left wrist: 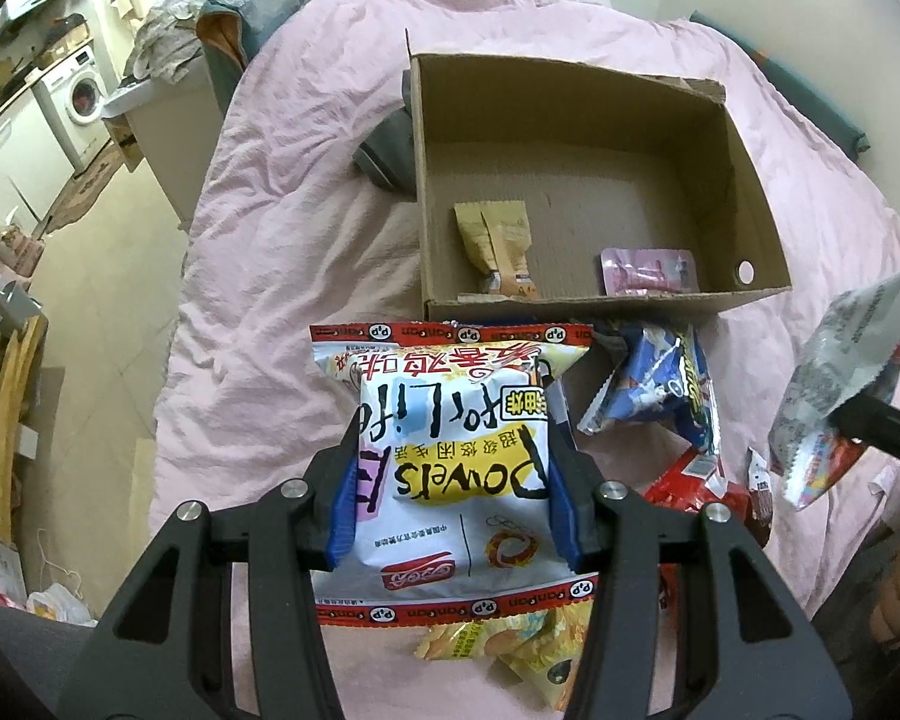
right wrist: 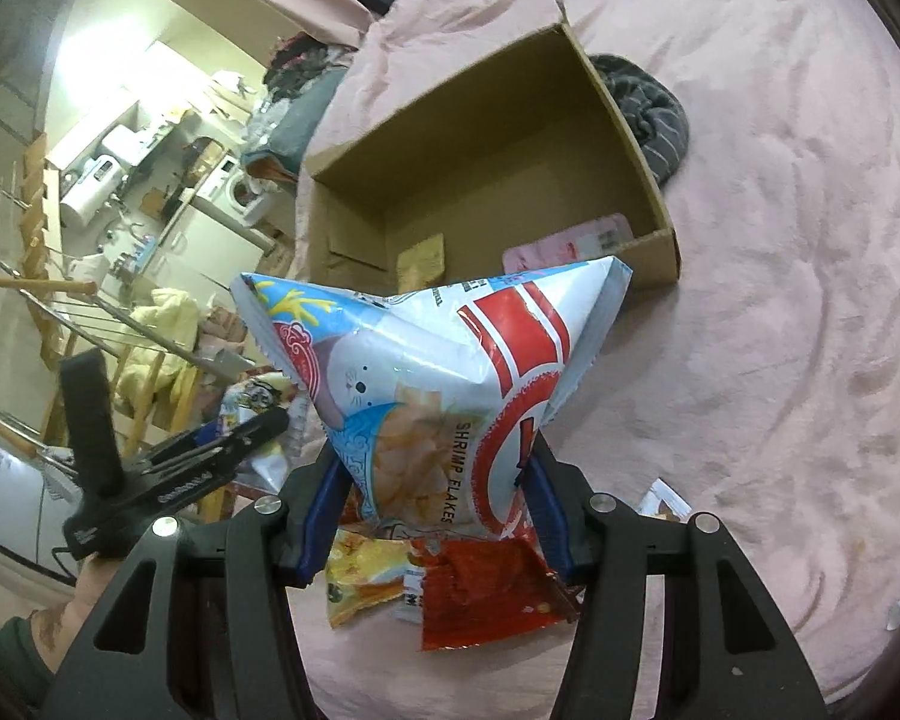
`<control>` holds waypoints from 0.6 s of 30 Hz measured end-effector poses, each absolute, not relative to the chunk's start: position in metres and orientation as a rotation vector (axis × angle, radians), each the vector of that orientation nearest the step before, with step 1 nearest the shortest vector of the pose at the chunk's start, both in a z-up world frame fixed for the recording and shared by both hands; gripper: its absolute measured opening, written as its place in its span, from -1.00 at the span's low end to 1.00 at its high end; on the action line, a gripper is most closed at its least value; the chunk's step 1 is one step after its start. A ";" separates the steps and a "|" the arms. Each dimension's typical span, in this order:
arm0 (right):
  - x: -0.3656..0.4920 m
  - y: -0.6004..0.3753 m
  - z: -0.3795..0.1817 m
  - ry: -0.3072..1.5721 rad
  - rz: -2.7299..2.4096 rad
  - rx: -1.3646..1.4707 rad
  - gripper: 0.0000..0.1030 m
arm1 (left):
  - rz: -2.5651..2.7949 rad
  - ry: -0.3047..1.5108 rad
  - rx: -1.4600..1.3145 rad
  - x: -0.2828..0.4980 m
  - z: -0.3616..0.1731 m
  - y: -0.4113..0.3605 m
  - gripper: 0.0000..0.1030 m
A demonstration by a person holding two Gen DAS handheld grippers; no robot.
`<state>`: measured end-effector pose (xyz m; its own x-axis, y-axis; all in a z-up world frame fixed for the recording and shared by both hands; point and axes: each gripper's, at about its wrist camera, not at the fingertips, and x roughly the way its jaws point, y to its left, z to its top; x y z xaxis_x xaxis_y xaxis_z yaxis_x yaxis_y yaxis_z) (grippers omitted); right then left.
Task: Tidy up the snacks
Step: 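Lift both bags and carry them over the cardboard box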
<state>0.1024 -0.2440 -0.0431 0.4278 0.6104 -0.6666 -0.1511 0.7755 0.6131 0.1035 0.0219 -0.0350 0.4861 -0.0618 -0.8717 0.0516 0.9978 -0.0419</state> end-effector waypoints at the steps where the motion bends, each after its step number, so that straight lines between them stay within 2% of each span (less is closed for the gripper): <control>1: 0.102 -0.245 -0.040 1.010 0.504 0.515 0.10 | -0.066 1.048 -0.009 0.103 -0.032 0.022 -0.09; 7: 0.104 -0.263 -0.013 0.841 0.494 0.586 0.10 | -0.085 0.985 -0.035 0.108 -0.002 0.015 -0.09; 18: 0.135 -0.269 0.002 0.763 0.476 0.598 0.10 | -0.083 0.903 -0.042 0.146 0.029 0.007 -0.09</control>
<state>0.1351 -0.2692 0.0019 0.6333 0.5957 -0.4941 -0.1821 0.7352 0.6529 0.1458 0.0070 0.0292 0.6166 -0.0896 -0.7822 0.0544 0.9960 -0.0712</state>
